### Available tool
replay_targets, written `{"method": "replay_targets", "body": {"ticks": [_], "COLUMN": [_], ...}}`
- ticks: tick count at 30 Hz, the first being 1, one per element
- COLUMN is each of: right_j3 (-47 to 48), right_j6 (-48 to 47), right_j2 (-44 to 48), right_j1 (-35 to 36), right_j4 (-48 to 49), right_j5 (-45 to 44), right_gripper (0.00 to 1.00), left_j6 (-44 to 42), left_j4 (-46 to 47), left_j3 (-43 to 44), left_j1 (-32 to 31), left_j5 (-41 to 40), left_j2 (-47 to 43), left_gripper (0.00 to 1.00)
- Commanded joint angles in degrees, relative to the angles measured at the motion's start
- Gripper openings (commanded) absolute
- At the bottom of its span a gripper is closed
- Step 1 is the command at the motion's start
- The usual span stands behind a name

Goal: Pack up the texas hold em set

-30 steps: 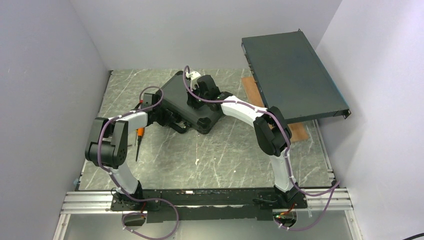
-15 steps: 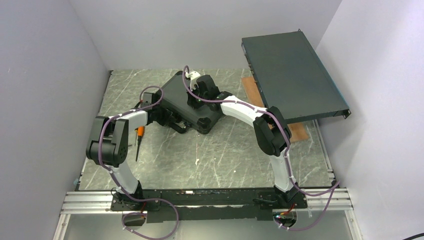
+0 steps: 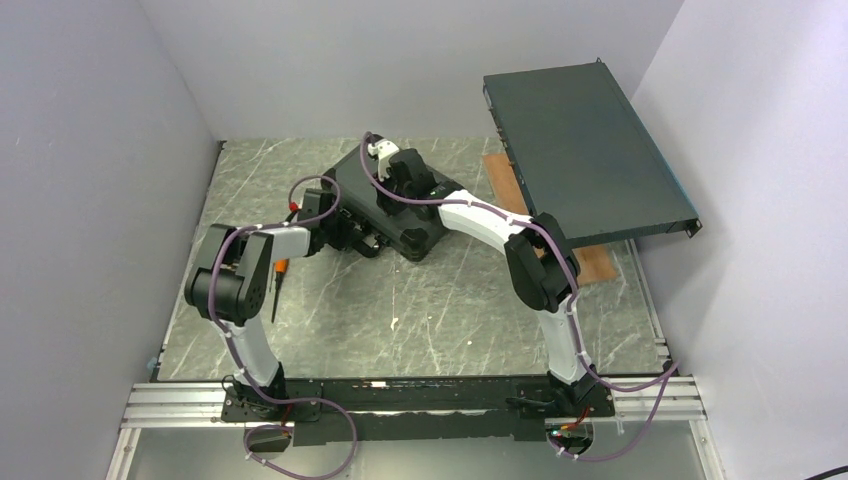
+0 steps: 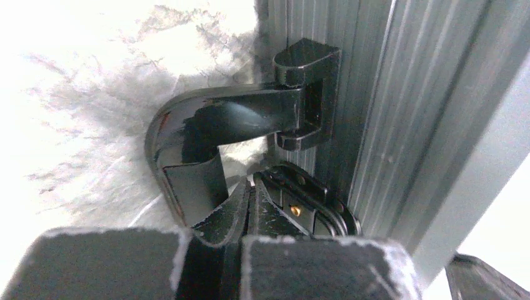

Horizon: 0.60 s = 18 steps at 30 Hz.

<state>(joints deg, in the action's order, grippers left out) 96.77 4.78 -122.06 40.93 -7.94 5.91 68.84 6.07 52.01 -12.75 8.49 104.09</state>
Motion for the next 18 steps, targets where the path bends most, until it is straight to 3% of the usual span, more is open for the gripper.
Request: {"method": "replay_targets", "body": {"ticks": [1, 5, 10, 18], "right_j3": [-1.6, -0.6, -0.8, -2.7], "right_j6": [-1.5, -2.1, -2.3, -1.0], "right_j2": [-5.4, -6.2, -6.1, -3.4], "right_j1": [1.3, 1.3, 1.4, 1.4], "right_j4": [-14.2, -15.6, -15.5, -13.1], "right_j5": [-1.5, -1.9, -1.2, -2.6], "right_gripper": [0.00, 0.00, 0.00, 0.05], "left_j6": [0.7, -1.7, -5.7, -13.5], "left_j4": [-2.6, -7.1, -5.0, -2.3], "left_j3": [1.2, 6.0, 8.0, -5.7], "left_j1": [-2.9, -3.0, -2.7, -2.1], "left_j5": [-9.8, -9.9, -5.3, -8.3], "left_j2": [6.0, 8.0, 8.6, -13.1], "left_gripper": [0.00, 0.00, 0.00, 0.08]}}
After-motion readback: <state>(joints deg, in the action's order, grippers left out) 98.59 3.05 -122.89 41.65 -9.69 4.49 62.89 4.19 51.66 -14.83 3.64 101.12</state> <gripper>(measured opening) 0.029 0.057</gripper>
